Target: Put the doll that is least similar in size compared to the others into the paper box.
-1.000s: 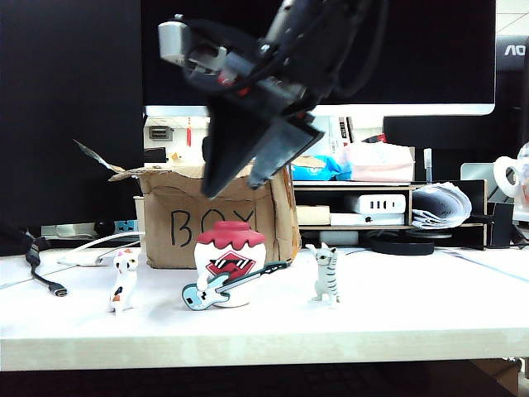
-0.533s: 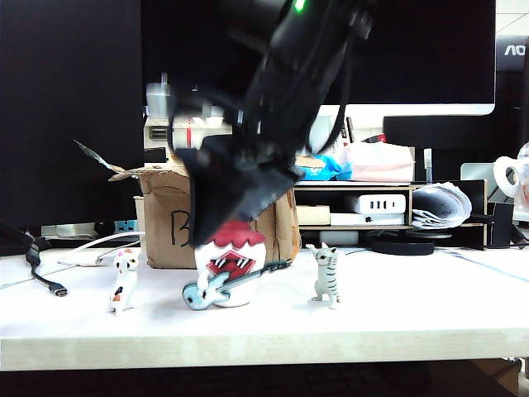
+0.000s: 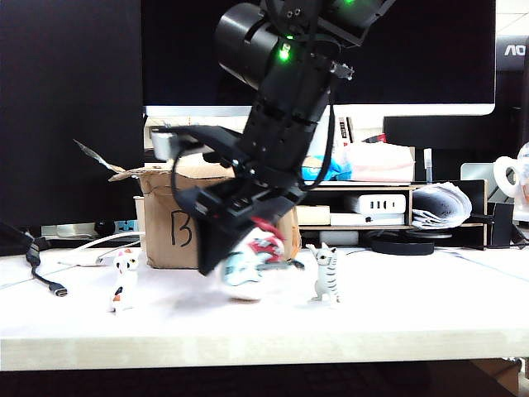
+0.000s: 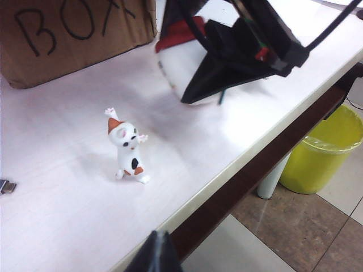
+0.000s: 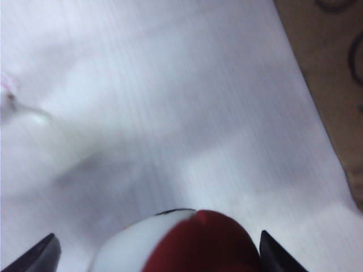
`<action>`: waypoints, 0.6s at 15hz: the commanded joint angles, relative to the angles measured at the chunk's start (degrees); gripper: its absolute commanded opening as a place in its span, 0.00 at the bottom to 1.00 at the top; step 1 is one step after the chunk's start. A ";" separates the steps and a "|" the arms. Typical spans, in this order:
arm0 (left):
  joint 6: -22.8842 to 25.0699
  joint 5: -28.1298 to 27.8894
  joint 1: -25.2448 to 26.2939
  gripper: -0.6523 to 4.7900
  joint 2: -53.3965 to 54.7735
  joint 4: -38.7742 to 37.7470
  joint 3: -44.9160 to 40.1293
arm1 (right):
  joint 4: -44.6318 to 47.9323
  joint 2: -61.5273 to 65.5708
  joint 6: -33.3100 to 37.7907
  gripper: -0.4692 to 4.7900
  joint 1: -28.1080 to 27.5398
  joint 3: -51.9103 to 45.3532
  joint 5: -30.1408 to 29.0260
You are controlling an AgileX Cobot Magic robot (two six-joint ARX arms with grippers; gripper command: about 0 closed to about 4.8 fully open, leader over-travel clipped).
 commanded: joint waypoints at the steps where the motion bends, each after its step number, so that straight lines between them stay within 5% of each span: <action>1: 0.22 0.11 0.09 0.11 -0.02 0.79 0.09 | -1.57 -0.09 0.33 1.00 0.15 -0.02 1.84; 9: 0.22 0.11 0.09 0.11 -0.02 0.79 0.09 | -1.90 -0.09 0.28 1.00 0.11 0.02 5.09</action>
